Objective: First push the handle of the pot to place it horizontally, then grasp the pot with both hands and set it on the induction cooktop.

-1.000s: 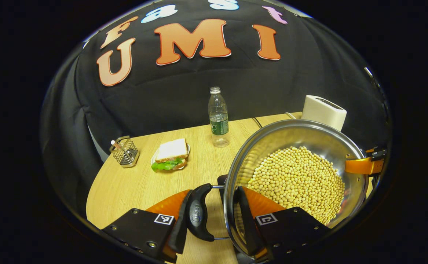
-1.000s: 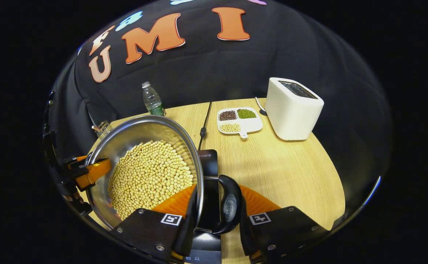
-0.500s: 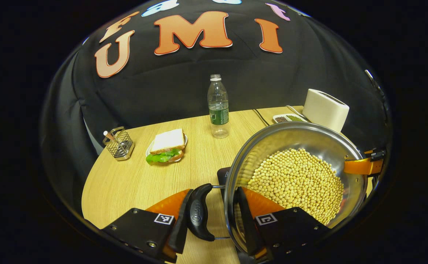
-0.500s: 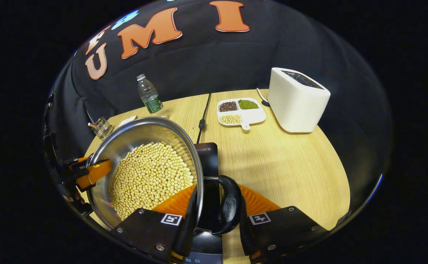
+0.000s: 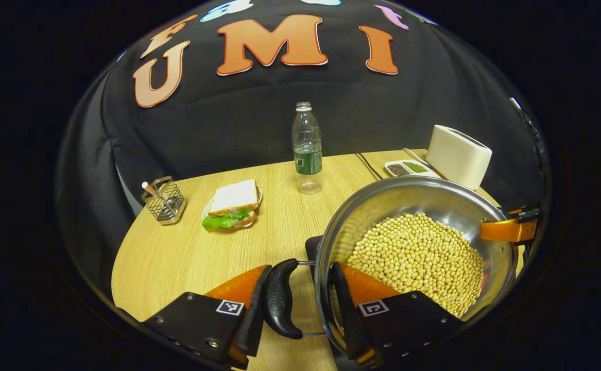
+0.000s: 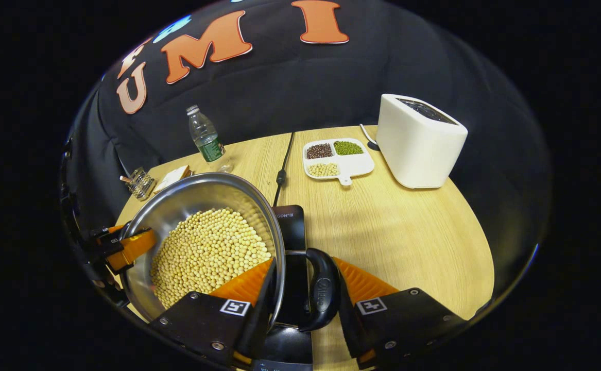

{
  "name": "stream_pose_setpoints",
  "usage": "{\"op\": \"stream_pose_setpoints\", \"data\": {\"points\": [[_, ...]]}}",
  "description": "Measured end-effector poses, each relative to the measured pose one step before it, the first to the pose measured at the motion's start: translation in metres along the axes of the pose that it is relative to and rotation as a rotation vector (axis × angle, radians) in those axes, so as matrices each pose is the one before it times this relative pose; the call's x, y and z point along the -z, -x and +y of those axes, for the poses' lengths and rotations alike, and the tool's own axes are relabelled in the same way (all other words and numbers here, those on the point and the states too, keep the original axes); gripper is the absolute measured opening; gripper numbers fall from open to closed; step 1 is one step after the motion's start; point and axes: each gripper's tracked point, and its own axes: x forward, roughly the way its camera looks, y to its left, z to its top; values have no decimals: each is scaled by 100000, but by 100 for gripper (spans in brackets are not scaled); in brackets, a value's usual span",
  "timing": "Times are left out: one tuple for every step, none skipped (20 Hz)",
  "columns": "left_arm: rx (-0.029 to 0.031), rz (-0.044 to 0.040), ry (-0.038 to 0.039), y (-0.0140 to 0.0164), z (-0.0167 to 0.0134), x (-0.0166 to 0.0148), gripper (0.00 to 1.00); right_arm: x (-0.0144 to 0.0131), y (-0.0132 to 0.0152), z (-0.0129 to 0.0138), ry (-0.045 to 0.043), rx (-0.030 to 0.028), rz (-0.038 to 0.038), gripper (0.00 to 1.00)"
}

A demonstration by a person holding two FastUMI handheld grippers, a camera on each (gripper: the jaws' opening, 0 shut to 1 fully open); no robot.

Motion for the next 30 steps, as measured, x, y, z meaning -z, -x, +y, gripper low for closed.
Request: {"op": "stream_pose_setpoints", "data": {"points": [[151, 235, -320, 56, -111, 83, 67, 23, -77, 144, 741, -155, -5, 62], [-951, -359, -971, -80, 113, 5, 68, 59, -89, 75, 454, 219, 20, 65], [-761, -67, -1294, 89, 80, 15, 70, -33, 52, 29, 176, 485, -121, 66], [-712, -590, -920, 261, 32, -111, 72, -166, 357, -159, -187, 435, -938, 70], [-1351, -1609, -698, 308, 298, -453, 75, -579, 302, -157, -423, 932, -2426, 72], [-1260, -3002, -658, 440, 356, -898, 75, -785, 533, -343, -652, 793, -3016, 77], [-1461, -2886, -341, 541, 466, -882, 75, -811, 483, -95, -476, 404, -3084, 80], [-1205, -3190, 274, 729, 500, -979, 76, -992, 670, -164, -184, 293, -3611, 83], [-1094, -3140, 1019, 646, 518, -1133, 78, -1185, 724, -203, 340, 389, -4194, 83], [-1154, -3971, 825, 734, 688, -1384, 80, -1360, 932, -222, 992, 302, -4776, 86], [-1588, -3994, 1136, 936, 785, -1486, 80, -1413, 876, -107, 1292, 138, -5093, 86], [-1115, -3175, 1910, 813, 849, -1356, 80, -1498, 825, 5, 1268, -192, -4854, 88], [-88, -3287, 2480, 796, 606, -1416, 80, -1384, 816, 73, 1195, -206, -4466, 89], [-79, -3552, 2928, 627, 664, -1571, 80, -1357, 1124, 53, 1195, -352, -4168, 90], [-315, -2688, 1602, 848, 492, -1434, 80, -1361, 734, -14, 942, -419, -3595, 90], [-974, -3511, 1307, 1218, 746, -1688, 80, -1221, 692, 67, 684, -503, -3573, 92], [-821, -2753, 586, 803, 719, -1346, 79, -1235, 707, 159, 375, -917, -3164, 92], [-619, -2974, 613, 874, 468, -1228, 79, -1091, 656, 96, 79, -511, -2770, 92], [-374, -3268, 553, 617, 672, -1441, 79, -1078, 695, 13, 23, -751, -2693, 92], [-953, -2556, 378, 911, 801, -1277, 79, -819, 663, -82, 557, -322, -1875, 93], [-1403, -2019, 453, 770, 1009, -1231, 79, -1047, 470, -251, 1041, 150, -2407, 93], [-1352, -2501, 923, 711, 693, -1322, 80, -1006, 600, -314, 1036, 487, -2368, 93], [-1062, -2800, 1137, 716, 853, -1618, 79, -976, 589, -282, 766, 50, -2567, 93], [-1367, -2825, 1193, 705, 884, -1645, 80, -1079, 590, -248, 186, -42, -2381, 93], [-1551, -3121, 904, 723, 854, -1644, 80, -1106, 580, -106, -193, -475, -2419, 93], [-1723, -3493, 1053, 485, 1059, -1783, 80, -1229, 396, -134, -606, 22, -2436, 93], [-1347, -2958, 936, 288, 857, -1620, 79, -1032, 317, -129, -269, -139, -2548, 93], [-1141, -2864, 1154, 576, 766, -1584, 79, -1035, 300, -41, 378, -118, -2252, 93], [-769, -2671, 1125, 410, 674, -1557, 79, -1023, 209, 10, 780, -265, -2221, 93], [-436, -2639, 890, 603, 437, -1485, 79, -1283, 410, 235, 938, -805, -2357, 93]]}}
